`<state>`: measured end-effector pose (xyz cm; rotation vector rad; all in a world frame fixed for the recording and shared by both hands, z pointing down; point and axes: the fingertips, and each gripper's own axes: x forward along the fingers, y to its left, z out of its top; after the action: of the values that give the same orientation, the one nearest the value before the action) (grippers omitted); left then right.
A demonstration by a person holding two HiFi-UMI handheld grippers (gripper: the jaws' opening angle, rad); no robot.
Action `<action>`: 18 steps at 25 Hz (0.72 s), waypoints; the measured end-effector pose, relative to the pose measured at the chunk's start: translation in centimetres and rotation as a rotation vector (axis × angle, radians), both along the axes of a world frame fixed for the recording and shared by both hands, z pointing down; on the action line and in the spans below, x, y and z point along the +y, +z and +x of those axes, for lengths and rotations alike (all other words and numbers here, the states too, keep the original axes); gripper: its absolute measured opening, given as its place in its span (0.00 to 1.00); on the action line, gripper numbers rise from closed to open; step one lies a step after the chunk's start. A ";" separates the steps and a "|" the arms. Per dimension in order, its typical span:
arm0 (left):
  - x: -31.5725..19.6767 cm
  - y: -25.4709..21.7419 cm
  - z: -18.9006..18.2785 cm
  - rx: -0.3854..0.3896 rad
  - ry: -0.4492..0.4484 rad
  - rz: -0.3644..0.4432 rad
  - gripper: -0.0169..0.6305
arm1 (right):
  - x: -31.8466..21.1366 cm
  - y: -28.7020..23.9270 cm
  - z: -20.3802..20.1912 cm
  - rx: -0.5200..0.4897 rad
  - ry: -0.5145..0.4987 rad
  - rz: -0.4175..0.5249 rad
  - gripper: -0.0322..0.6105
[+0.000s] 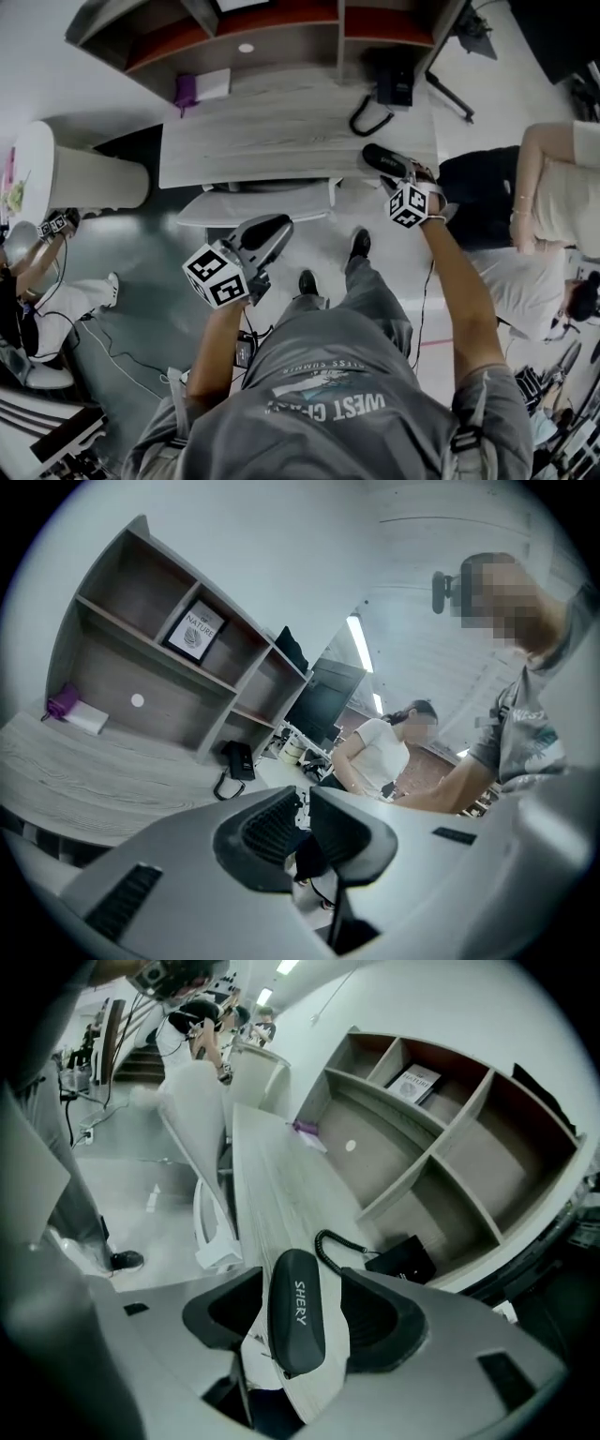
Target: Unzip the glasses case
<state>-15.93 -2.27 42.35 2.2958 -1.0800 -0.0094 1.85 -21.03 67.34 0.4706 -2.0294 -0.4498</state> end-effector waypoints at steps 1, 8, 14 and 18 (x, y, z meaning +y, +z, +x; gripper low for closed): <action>0.4 -0.5 -0.2 0.001 0.002 0.011 0.07 | 0.4 -1.5 -0.4 -0.039 0.020 0.007 0.47; 1.8 -3.6 -1.9 0.007 0.023 0.091 0.07 | 4.8 -14.5 -3.8 -0.416 0.184 -0.049 0.27; 3.0 -6.4 -2.5 -0.003 0.025 0.169 0.07 | 10.3 -26.5 -5.3 -0.753 0.272 -0.115 0.06; 3.4 -8.6 -2.8 -0.053 0.025 0.258 0.07 | 13.7 -33.2 -4.8 -0.893 0.292 -0.155 0.06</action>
<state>-18.71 1.17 33.74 2.5520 -1.1329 -0.0828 -2.93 -7.31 34.16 0.9746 -2.7454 0.1443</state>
